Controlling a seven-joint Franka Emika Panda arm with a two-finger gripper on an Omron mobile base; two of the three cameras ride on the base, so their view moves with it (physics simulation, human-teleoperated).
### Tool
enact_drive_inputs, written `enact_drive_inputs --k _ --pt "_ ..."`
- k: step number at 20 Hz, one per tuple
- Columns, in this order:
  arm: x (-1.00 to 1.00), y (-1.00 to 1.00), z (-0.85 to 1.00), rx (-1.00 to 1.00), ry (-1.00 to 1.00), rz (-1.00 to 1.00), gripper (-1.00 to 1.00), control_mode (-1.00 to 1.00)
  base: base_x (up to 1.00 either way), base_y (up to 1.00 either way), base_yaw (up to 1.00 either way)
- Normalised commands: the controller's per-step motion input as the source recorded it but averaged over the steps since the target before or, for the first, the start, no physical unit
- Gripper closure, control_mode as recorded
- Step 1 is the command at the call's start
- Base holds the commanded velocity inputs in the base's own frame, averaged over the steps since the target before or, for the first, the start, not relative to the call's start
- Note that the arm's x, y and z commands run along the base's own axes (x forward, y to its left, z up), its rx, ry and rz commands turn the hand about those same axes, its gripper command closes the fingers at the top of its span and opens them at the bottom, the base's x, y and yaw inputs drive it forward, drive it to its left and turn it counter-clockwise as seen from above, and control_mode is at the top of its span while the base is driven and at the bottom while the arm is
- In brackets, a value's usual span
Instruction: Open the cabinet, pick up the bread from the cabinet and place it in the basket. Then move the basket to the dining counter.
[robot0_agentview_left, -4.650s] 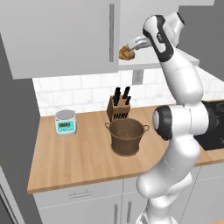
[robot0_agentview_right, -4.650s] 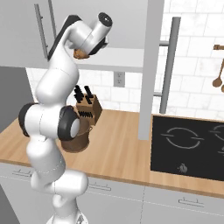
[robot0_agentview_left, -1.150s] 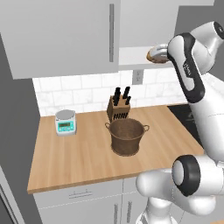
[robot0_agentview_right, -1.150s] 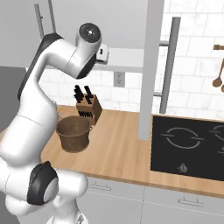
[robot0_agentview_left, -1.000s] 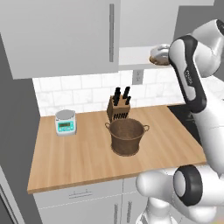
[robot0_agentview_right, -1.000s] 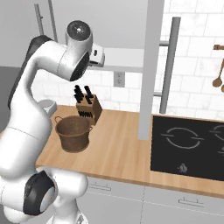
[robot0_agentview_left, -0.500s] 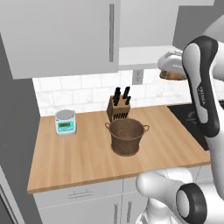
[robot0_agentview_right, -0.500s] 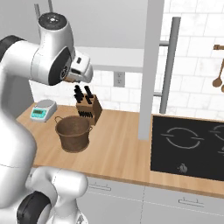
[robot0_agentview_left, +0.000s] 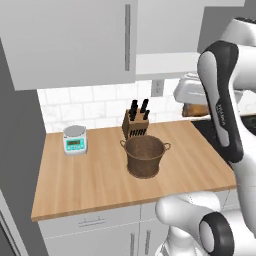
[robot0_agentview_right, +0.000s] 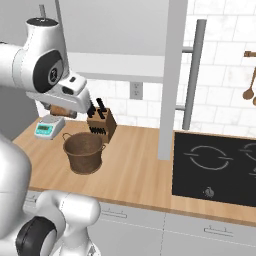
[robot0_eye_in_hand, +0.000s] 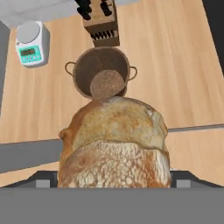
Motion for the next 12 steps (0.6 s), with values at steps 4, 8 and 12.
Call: enact_drive_inputs --k 4,8,12 --pt "-0.11 0.26 -0.9 -0.08 0.15 0.0 1.0 -1.0 0.0 0.0 0.0" --pt "0.06 0.11 -0.65 -0.02 0.01 0.0 1.0 -1.0 0.0 0.0 0.0" --pt "0.42 0.16 -0.59 -0.02 0.01 0.0 1.0 -1.0 0.0 0.0 0.0"
